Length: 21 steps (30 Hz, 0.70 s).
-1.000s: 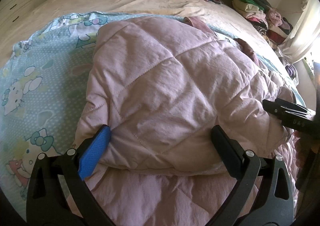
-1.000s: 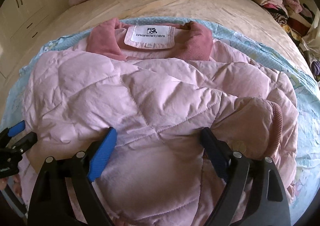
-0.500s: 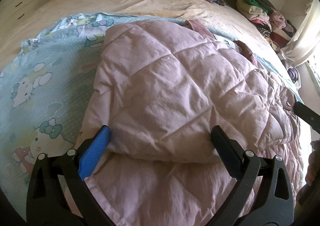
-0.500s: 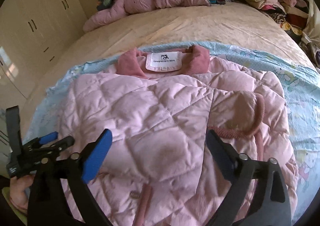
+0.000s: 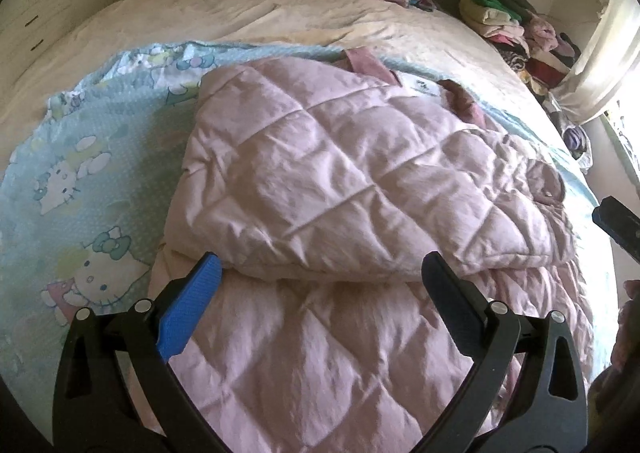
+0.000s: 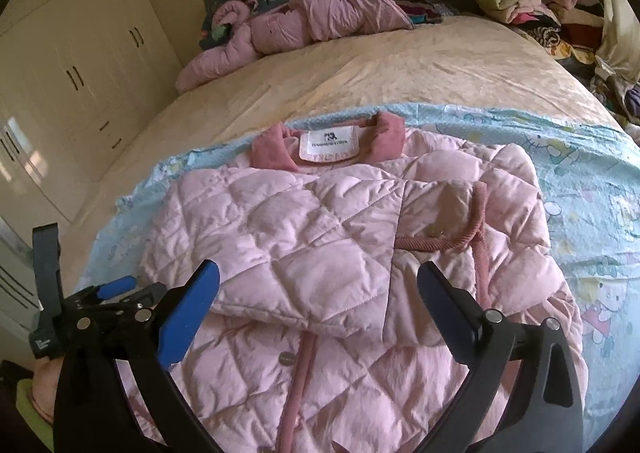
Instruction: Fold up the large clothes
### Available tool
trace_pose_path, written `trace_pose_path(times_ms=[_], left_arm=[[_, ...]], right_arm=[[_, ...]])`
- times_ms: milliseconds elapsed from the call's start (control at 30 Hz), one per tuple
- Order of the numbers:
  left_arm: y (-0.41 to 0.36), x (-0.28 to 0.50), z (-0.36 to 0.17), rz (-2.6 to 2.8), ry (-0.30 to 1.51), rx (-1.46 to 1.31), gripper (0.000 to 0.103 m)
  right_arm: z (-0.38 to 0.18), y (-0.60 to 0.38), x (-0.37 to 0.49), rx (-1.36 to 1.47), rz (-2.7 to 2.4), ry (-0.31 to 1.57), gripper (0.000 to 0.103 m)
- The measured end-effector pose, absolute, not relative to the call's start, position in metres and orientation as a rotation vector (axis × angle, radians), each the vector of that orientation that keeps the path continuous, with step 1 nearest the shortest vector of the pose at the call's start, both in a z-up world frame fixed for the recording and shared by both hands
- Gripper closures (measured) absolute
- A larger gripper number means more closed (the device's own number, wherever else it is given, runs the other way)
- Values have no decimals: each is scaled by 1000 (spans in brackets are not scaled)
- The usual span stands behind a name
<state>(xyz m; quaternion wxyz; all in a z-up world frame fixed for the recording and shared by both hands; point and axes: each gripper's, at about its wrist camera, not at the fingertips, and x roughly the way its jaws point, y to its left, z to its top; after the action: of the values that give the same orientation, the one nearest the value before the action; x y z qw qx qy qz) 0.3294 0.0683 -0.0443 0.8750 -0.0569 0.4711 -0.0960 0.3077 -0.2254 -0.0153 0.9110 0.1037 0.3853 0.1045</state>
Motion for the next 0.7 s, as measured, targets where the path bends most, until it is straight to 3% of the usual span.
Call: trace_pose_path(times_ms=[700], left_arm=[[58, 254, 23, -244, 857, -106, 9]], right_arm=[[38, -235, 222, 209, 222, 670, 4]])
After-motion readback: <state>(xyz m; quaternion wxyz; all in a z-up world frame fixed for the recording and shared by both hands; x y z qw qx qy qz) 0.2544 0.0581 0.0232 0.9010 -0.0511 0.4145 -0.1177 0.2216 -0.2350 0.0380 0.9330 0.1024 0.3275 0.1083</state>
